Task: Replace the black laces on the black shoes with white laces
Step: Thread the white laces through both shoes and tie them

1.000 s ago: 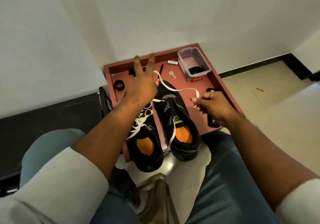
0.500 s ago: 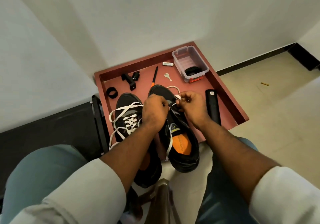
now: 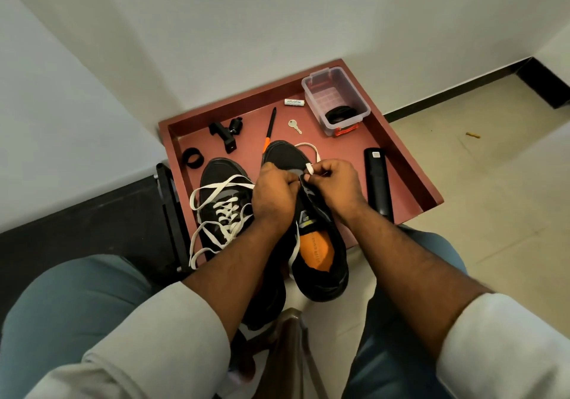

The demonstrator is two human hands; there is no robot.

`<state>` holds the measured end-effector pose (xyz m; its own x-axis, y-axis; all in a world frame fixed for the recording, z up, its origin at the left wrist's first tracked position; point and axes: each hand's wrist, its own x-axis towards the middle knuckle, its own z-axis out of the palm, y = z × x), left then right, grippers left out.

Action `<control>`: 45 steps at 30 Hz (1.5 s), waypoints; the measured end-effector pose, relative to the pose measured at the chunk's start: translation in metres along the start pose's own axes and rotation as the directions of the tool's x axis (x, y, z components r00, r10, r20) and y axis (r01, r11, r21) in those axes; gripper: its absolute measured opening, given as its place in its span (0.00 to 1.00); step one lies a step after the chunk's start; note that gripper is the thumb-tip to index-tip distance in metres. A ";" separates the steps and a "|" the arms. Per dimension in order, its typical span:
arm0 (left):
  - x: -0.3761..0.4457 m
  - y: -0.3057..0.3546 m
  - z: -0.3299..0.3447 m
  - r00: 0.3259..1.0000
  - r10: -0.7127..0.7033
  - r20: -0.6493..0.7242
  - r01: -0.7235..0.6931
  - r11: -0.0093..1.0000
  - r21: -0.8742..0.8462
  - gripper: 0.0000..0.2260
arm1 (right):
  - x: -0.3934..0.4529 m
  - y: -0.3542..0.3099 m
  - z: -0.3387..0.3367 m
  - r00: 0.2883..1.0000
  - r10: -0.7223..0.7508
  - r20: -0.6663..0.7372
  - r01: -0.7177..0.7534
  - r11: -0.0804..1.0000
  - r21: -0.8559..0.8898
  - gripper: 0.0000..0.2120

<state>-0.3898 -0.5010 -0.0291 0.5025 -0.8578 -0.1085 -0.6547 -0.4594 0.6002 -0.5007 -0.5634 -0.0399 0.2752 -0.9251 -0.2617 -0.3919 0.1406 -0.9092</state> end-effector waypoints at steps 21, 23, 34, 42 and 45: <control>-0.156 0.000 -0.081 0.723 0.227 0.652 0.158 0.865 -0.476 0.05 | -0.100 -0.003 -0.005 0.933 -0.341 0.113 0.359 0.881 -0.307 0.21; -0.155 -0.006 -0.071 0.751 0.268 0.603 0.046 0.890 -0.454 0.05 | -0.097 0.003 -0.004 0.894 -0.386 0.226 0.447 0.788 -0.423 0.18; -0.041 -0.016 -0.092 0.993 -0.071 0.094 0.103 0.913 -0.396 0.10 | -0.103 -0.005 -0.006 0.865 -0.393 0.312 0.502 0.653 -0.567 0.13; 0.051 -0.030 -0.079 0.967 -0.141 0.211 -0.018 0.791 0.611 0.16 | -0.097 0.004 0.001 0.904 -0.368 0.216 0.427 0.765 -0.483 0.12; 0.067 -0.028 -0.068 0.968 -0.077 0.238 -0.117 0.703 0.701 0.13 | -0.097 0.011 0.002 0.898 -0.388 0.208 0.440 0.762 -0.475 0.13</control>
<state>-0.2990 -0.5299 0.0010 0.4021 -0.8501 -0.3400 -0.9152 -0.3845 -0.1211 -0.5300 -0.4713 -0.0249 0.5817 -0.8118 0.0509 -0.5946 -0.4671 -0.6544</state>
